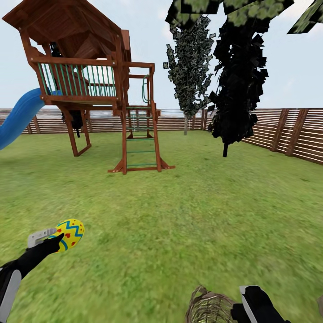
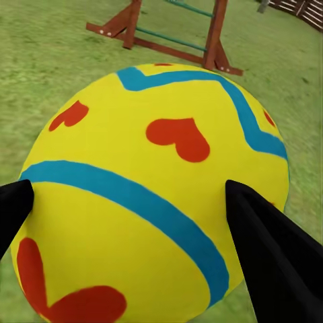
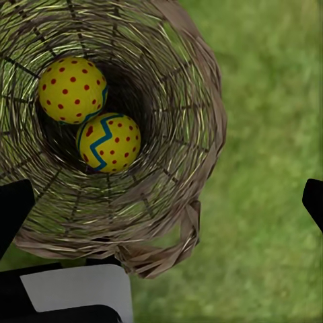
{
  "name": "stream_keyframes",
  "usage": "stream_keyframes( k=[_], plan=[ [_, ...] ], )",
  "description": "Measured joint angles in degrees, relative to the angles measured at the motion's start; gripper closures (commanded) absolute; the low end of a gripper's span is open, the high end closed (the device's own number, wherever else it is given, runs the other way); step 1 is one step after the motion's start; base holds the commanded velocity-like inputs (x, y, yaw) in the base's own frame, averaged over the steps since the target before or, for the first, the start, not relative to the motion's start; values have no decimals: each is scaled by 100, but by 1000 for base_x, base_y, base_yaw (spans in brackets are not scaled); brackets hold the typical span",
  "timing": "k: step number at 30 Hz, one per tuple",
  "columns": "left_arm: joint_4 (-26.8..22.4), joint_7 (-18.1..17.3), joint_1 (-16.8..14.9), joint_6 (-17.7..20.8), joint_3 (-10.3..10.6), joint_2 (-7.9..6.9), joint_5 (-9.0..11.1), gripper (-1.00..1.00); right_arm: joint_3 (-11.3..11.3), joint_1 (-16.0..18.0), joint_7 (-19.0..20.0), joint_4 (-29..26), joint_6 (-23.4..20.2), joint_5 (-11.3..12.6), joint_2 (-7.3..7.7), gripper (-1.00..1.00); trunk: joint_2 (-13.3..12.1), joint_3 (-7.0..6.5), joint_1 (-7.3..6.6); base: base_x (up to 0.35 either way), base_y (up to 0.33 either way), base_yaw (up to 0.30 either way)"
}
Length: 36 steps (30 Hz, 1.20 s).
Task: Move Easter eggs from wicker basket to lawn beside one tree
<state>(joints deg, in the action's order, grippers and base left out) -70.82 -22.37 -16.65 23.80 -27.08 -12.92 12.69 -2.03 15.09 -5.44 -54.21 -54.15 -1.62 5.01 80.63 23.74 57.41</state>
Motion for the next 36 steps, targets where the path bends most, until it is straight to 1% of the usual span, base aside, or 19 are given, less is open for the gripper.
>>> stream_keyframes(
  k=[4, 8, 10, 15, 17, 18, 21, 27, 28, 29, 30, 31, 32, 34, 35, 36],
  plan=[
    [-5, 0, 0, -13, -5, 60, 9, 100, 5, 0, 8, 3, 7, 0, -2, -100, 0, 0, 0, 0, 0, 0],
    [-5, -6, 0, -29, -17, 69, 19, 100, 18, 0, 6, 4, 9, 0, -8, -100, 0, 0, 0, 17, 6, 0],
    [3, -12, 0, -45, -28, 69, 32, 100, 15, 0, 3, 4, 9, -5, -8, -100, 1, 0, -2, 209, 142, 0],
    [12, -17, 0, -49, -60, 51, 23, 100, 1, 0, 3, 6, 12, 0, -8, -100, 0, 0, 0, 69, 283, 0],
    [16, -19, -1, -54, -67, 51, 25, 100, 1, 0, 1, 4, 10, 7, -8, -100, 0, 0, 0, 3, 115, 0],
    [19, -19, 0, -57, -68, 53, 21, 100, -1, 0, 1, 4, 9, 4, -8, -100, 0, 0, 0, -68, 168, 0],
    [256, -25, 0, -143, -78, 30, 20, 100, -6, 0, 3, 6, 12, 7, -8, -100, 0, 0, 1, -135, 275, 0],
    [296, -17, 0, -155, -77, 26, 13, 100, -17, 0, 14, -2, 25, 5, 22, -100, 0, 0, 1, -151, 302, 0],
    [296, -17, 0, -156, -78, 26, 13, 100, -22, 0, 47, -2, 27, 1, 71, -100, 0, 0, 1, -152, 303, 0],
    [296, -16, 1, -155, -78, 21, 10, 100, -22, 1, 356, 3, 24, -33, 314, -100, 0, 0, 1, -152, 303, 0],
    [311, -16, 1, -156, -76, 14, 6, 100, -18, 1, 818, 5, 19, -49, 567, -100, 0, 0, 1, -152, 303, 0],
    [336, -17, 0, -156, -74, 11, 4, 100, -23, 1, 1104, 6, 20, -57, 715, -100, 0, 0, 1, -152, 297, 0],
    [370, -17, 0, -156, -71, 10, -1, 100, -27, 1, 1259, 7, 25, -110, 853, -100, 0, 0, 1, -152, 273, 0],
    [450, -17, 0, -156, -69, 2, -5, 100, -39, 1, 1348, 7, 22, -189, 1012, -100, 0, 0, 1, -152, 266, 0],
    [463, -15, 0, -156, -69, 5, -4, 100, -58, 1, 1367, 7, 26, -200, 1122, -100, 0, 0, 1, -152, 274, 0],
    [468, -14, 0, -156, -69, 4, -5, 100, -68, 0, 1371, 7, 31, -187, 1169, -100, 0, 0, 1, -152, 281, 0]
  ],
)
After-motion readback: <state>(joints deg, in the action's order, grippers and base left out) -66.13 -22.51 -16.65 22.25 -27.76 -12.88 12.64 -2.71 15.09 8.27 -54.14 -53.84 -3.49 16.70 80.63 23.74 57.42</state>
